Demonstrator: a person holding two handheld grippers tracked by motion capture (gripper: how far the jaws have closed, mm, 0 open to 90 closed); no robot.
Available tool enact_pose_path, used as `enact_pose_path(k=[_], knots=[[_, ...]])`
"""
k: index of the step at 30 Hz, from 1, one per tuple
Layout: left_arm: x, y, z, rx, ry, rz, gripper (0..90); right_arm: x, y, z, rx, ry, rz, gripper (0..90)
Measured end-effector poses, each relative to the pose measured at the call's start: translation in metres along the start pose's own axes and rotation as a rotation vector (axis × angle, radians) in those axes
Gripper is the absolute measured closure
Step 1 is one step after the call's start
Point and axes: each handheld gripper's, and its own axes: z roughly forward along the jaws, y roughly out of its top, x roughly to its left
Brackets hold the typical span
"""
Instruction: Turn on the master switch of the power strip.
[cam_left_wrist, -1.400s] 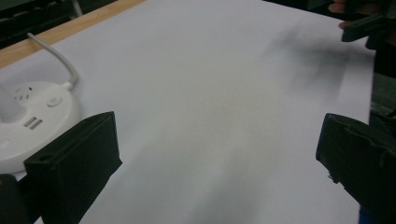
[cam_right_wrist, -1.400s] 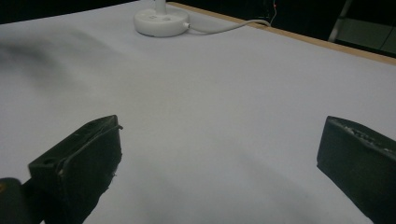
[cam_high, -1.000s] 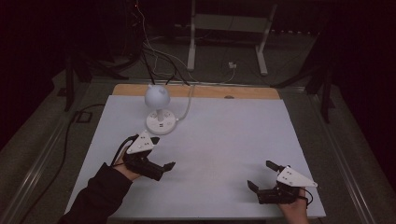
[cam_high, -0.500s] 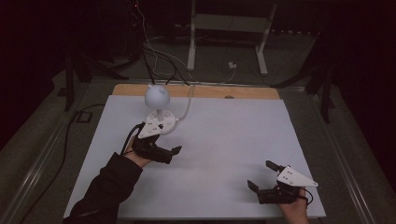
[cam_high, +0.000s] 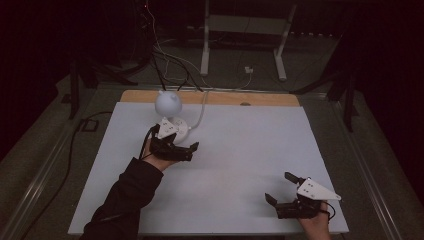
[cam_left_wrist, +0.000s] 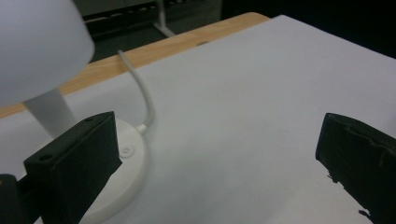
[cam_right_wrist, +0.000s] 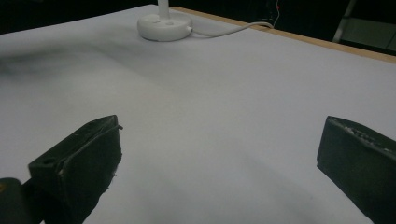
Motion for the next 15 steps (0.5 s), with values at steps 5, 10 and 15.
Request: enact_pose_path(k=[5, 10, 15], knots=[[0.001, -0.003, 0.007, -0.012, 0.020, -0.010, 0.2, 0.000, 0.000, 0.000, -0.001, 0.001, 0.000, 0.0], [0.005, -0.006, 0.016, 0.013, 0.035, -0.036, 0.6, 0.000, 0.000, 0.000, -0.003, 0.005, 0.004, 0.0], [0.008, -0.010, 0.024, 0.014, 0.085, -0.047, 4.8, 0.000, 0.000, 0.000, -0.004, 0.013, 0.004, 0.1]])
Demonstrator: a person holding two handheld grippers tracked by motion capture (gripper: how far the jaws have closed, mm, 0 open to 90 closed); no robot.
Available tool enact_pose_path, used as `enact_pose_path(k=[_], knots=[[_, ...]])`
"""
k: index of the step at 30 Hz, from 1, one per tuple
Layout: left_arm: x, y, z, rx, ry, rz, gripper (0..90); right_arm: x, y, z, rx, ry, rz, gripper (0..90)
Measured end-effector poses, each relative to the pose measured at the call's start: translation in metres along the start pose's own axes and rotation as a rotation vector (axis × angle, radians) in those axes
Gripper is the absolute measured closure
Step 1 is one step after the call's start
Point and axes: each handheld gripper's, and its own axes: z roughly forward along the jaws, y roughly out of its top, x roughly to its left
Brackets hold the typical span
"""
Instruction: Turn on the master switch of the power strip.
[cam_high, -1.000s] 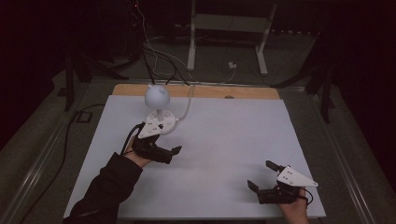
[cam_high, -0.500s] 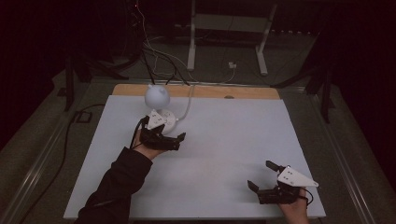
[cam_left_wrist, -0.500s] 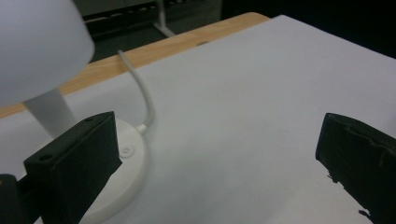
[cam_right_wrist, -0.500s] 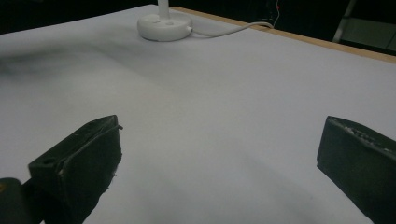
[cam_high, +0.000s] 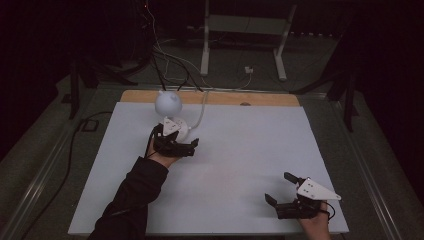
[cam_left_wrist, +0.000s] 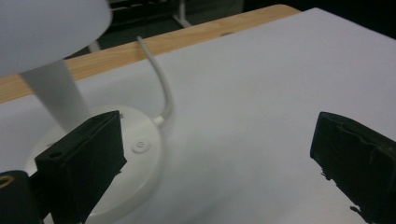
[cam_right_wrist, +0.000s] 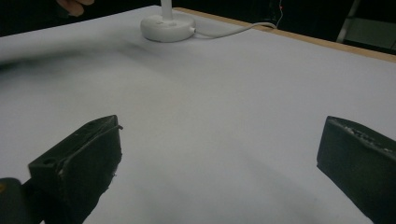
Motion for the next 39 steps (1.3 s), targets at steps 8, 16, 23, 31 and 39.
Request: enact_pose_path(k=[8, 16, 23, 31, 39], knots=[[0.005, -0.005, 0.010, -0.015, 0.066, -0.016, 21.3, -0.001, 0.000, -0.001, -0.006, 0.001, -0.001, 0.0], [0.007, -0.005, 0.017, -0.019, 0.097, -0.009, 47.5, -0.001, 0.000, -0.001, -0.006, 0.003, 0.002, 0.0], [0.011, -0.005, 0.024, -0.012, 0.133, -0.012, 65.3, -0.001, -0.001, -0.001, -0.004, 0.007, 0.001, 0.0], [0.015, -0.006, 0.035, 0.018, 0.176, -0.021, 80.5, -0.001, -0.001, -0.001, -0.001, 0.007, 0.003, 0.0], [0.018, -0.006, 0.046, 0.055, 0.204, -0.009, 90.0, -0.002, -0.001, 0.000, 0.000, 0.009, 0.009, 0.0]])
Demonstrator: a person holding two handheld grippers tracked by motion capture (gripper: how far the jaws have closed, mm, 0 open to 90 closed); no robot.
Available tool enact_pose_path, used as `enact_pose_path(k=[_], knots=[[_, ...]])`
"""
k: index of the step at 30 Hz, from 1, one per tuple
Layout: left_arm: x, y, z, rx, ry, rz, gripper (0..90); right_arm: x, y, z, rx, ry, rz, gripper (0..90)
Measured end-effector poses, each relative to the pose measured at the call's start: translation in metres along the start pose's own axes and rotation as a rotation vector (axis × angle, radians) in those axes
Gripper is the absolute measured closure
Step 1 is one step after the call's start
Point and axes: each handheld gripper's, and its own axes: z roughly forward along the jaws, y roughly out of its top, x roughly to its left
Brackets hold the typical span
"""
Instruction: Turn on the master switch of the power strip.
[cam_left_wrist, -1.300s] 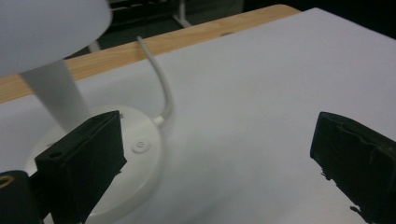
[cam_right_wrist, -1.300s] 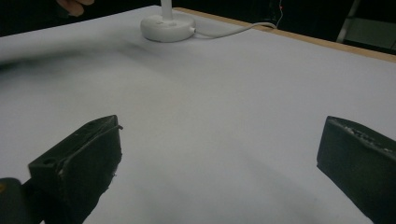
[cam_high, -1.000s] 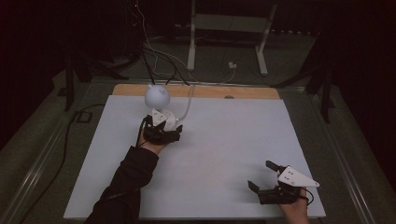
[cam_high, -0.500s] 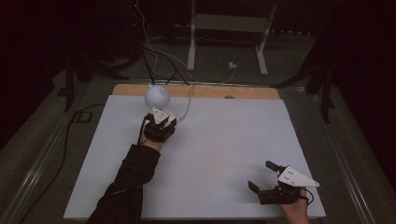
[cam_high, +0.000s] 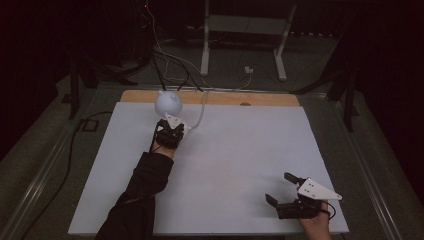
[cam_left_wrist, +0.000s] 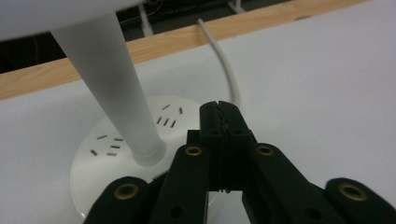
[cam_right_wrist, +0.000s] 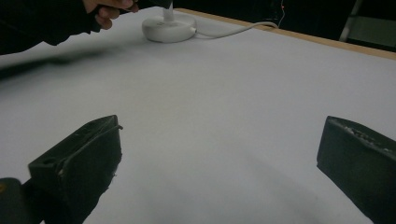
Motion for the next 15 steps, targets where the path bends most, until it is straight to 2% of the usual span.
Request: enact_pose_path(k=[4, 7, 9, 10, 15], knots=[[0.001, -0.003, 0.005, 0.013, 0.018, 0.030, 90.0, 0.000, 0.000, 0.000, 0.000, 0.001, 0.003, 0.0], [0.000, -0.004, 0.007, -0.004, 0.009, 0.047, 90.0, 0.000, 0.000, 0.000, 0.001, 0.002, 0.002, 0.0], [-0.001, -0.004, 0.010, 0.004, 0.001, 0.056, 90.0, 0.000, 0.000, 0.000, 0.001, 0.002, 0.002, 0.0], [-0.002, -0.005, 0.011, 0.008, 0.020, 0.076, 90.0, 0.000, 0.000, 0.000, 0.001, 0.002, 0.002, 0.0], [-0.004, -0.006, 0.016, 0.033, 0.023, 0.091, 90.0, 0.000, 0.000, 0.000, 0.001, 0.001, 0.003, 0.0]])
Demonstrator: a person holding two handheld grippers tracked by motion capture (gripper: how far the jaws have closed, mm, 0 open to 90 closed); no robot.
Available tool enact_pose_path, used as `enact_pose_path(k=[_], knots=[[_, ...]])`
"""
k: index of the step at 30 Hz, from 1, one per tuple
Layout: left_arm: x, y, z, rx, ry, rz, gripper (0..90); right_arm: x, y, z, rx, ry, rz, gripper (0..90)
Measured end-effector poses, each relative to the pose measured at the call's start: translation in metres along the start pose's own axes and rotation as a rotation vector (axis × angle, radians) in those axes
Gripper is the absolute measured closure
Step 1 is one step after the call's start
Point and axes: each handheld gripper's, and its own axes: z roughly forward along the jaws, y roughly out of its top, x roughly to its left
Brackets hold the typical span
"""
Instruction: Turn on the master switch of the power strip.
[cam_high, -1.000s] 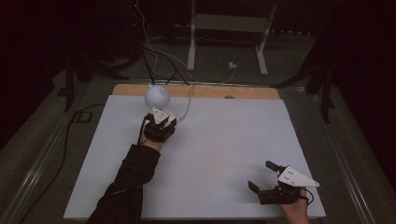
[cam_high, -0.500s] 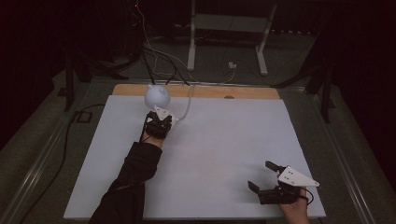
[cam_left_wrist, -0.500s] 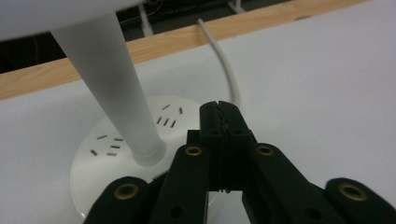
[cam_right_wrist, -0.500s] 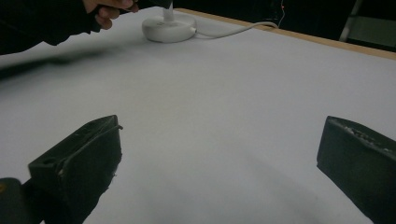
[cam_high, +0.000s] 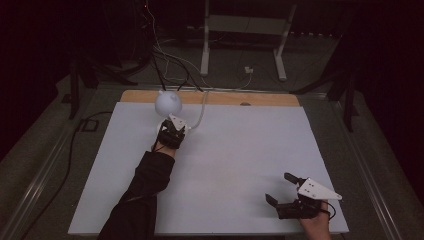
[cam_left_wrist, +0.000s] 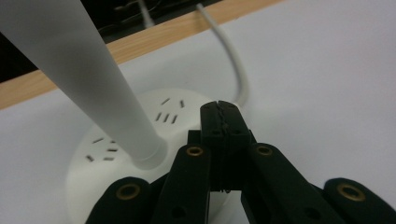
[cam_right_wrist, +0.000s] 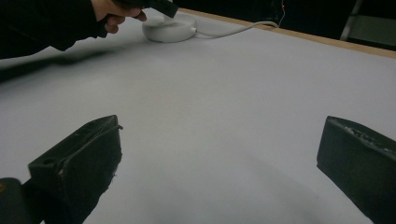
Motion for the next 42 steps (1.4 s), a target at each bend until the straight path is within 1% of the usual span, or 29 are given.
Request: enact_pose_path(k=[2, 3, 4, 5, 6, 7, 8, 9, 10, 11, 14, 15, 17, 19, 22, 24, 25, 27, 28, 33, 35, 36, 37, 40, 41, 42], knots=[[-0.0020, -0.0009, 0.0015, 0.016, 0.029, 0.030, 90.0, 0.0001, -0.0001, 0.0001, 0.001, 0.001, 0.003, 0.0], [-0.0020, -0.0014, 0.0023, 0.016, 0.014, 0.020, 90.0, 0.0000, -0.0001, 0.0002, 0.001, 0.000, 0.001, 0.0], [-0.0024, -0.0015, 0.0028, 0.023, 0.019, 0.029, 90.0, 0.0000, -0.0001, 0.0000, 0.001, 0.001, 0.003, 0.0], [-0.0033, -0.0019, 0.0031, 0.033, 0.042, 0.051, 90.0, 0.0000, -0.0001, 0.0000, 0.001, 0.001, 0.003, 0.0], [-0.0033, -0.0022, 0.0041, 0.034, 0.038, 0.051, 90.0, -0.0001, -0.0001, 0.0000, 0.001, 0.001, 0.003, 0.0], [-0.0032, -0.0023, 0.0049, 0.035, 0.029, 0.042, 90.0, -0.0003, -0.0003, 0.0001, 0.001, 0.001, 0.003, 0.0], [-0.0033, -0.0025, 0.0053, 0.041, 0.044, 0.050, 90.0, -0.0003, -0.0004, 0.0002, 0.002, 0.001, 0.004, 0.0], [-0.0030, -0.0027, 0.0057, 0.042, 0.044, 0.052, 90.0, -0.0004, -0.0005, 0.0003, 0.003, 0.001, 0.004, 0.0], [-0.0027, -0.0033, 0.0066, 0.036, 0.032, 0.043, 90.0, -0.0003, -0.0005, 0.0003, 0.004, 0.001, 0.003, 0.0], [-0.0031, -0.0035, 0.0068, 0.039, 0.050, 0.060, 90.0, -0.0002, -0.0005, 0.0002, 0.004, 0.001, 0.004, 0.0], [-0.0025, -0.0040, 0.0076, 0.031, 0.044, 0.052, 90.0, -0.0003, -0.0003, -0.0001, 0.002, 0.001, 0.003, 0.0], [-0.0032, -0.0035, 0.0077, 0.038, 0.059, 0.072, 90.0, -0.0004, -0.0004, 0.0000, 0.003, 0.001, 0.003, 0.0], [-0.0036, -0.0033, 0.0078, 0.040, 0.062, 0.073, 90.0, -0.0005, -0.0005, 0.0000, 0.004, 0.002, 0.003, 0.0], [-0.0049, -0.0017, 0.0078, 0.053, 0.065, 0.085, 90.0, -0.0002, -0.0005, 0.0002, 0.005, 0.003, 0.003, 0.0], [-0.0060, -0.0011, 0.0083, 0.055, 0.064, 0.083, 90.0, 0.0000, -0.0005, 0.0003, 0.005, 0.005, 0.003, 0.0], [-0.0069, -0.0017, 0.0087, 0.053, 0.069, 0.095, 90.0, 0.0003, -0.0003, 0.0002, 0.004, 0.005, 0.002, 0.0], [-0.0070, -0.0012, 0.0086, 0.060, 0.070, 0.103, 90.0, 0.0002, -0.0003, 0.0002, 0.003, 0.005, 0.001, 0.0], [-0.0075, -0.0015, 0.0088, 0.060, 0.072, 0.103, 90.0, 0.0001, -0.0004, 0.0001, 0.003, 0.005, 0.001, 0.0], [-0.0089, -0.0014, 0.0089, 0.064, 0.082, 0.110, 90.0, 0.0002, -0.0004, 0.0001, 0.004, 0.006, 0.003, 0.0], [-0.0093, -0.0027, 0.0093, 0.062, 0.085, 0.111, 90.0, 0.0007, -0.0003, 0.0001, 0.004, 0.007, -0.001, 0.0], [-0.0074, -0.0027, 0.0092, 0.062, 0.072, 0.096, 90.0, 0.0007, -0.0003, 0.0003, 0.004, 0.008, -0.002, 0.0], [-0.0079, -0.0024, 0.0093, 0.066, 0.075, 0.103, 90.0, 0.0008, -0.0003, 0.0003, 0.004, 0.008, -0.002, 0.0], [-0.0097, -0.0009, 0.0099, 0.075, 0.084, 0.121, 90.0, 0.0011, -0.0002, 0.0004, 0.004, 0.009, 0.000, 0.0], [-0.0100, 0.0003, 0.0100, 0.087, 0.085, 0.122, 90.0, 0.0015, -0.0001, 0.0005, 0.005, 0.009, -0.003, 0.0], [-0.0097, 0.0005, 0.0102, 0.089, 0.084, 0.116, 90.0, 0.0015, -0.0001, 0.0005, 0.005, 0.009, -0.003, 0.0], [-0.0103, 0.0010, 0.0102, 0.096, 0.086, 0.130, 90.0, 0.0017, -0.0003, 0.0006, 0.007, 0.009, -0.002, 0.0]])
